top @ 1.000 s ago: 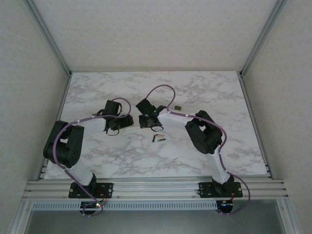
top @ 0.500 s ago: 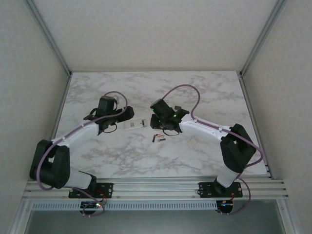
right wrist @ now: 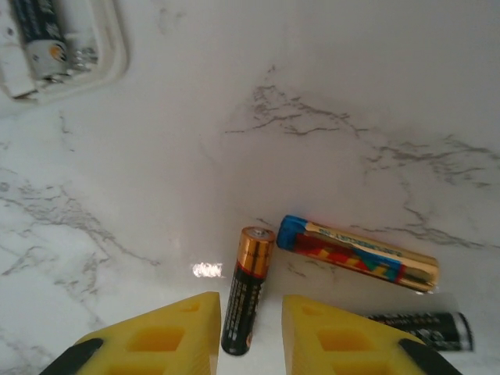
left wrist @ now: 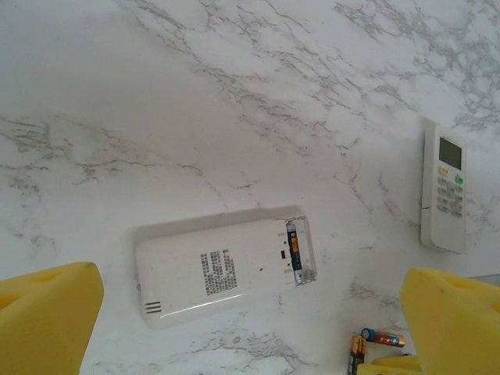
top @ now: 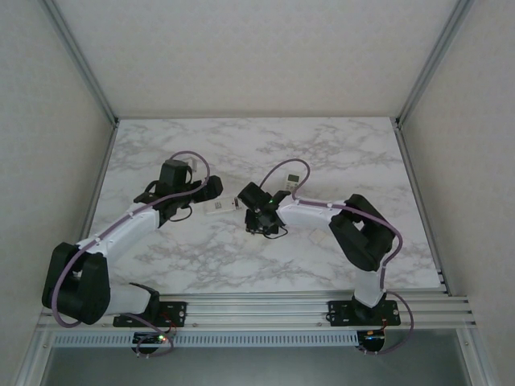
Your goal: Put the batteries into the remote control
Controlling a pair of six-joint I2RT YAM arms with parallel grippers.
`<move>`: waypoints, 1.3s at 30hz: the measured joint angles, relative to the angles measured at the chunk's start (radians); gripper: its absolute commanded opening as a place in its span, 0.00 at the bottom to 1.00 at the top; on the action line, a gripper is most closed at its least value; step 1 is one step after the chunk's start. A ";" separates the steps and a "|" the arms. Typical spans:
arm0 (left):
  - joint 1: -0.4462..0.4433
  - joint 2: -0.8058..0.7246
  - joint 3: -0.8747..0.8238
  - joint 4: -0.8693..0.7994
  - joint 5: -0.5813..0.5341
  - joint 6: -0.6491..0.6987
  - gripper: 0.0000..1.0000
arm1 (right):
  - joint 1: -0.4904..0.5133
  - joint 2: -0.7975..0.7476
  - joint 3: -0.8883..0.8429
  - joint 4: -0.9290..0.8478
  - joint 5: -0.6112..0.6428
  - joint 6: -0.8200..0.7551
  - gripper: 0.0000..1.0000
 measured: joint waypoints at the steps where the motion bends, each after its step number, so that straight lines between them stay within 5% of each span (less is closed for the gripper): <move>1: 0.000 0.000 0.000 -0.002 0.000 0.000 0.99 | 0.002 0.004 0.005 0.004 -0.002 0.001 0.21; 9: 0.000 0.004 -0.001 -0.002 0.000 0.000 0.99 | 0.010 0.011 0.014 0.004 0.008 0.006 0.08; 20: -0.001 0.038 -0.024 0.010 -0.003 -0.022 0.99 | -0.014 -0.043 0.127 -0.015 0.080 -0.117 0.07; 28: -0.001 0.132 -0.045 0.002 -0.023 -0.046 0.82 | -0.078 0.046 0.306 0.027 0.094 -0.202 0.07; 39: 0.002 0.268 -0.027 0.007 -0.140 -0.070 0.86 | -0.080 0.108 0.263 0.049 0.018 -0.200 0.23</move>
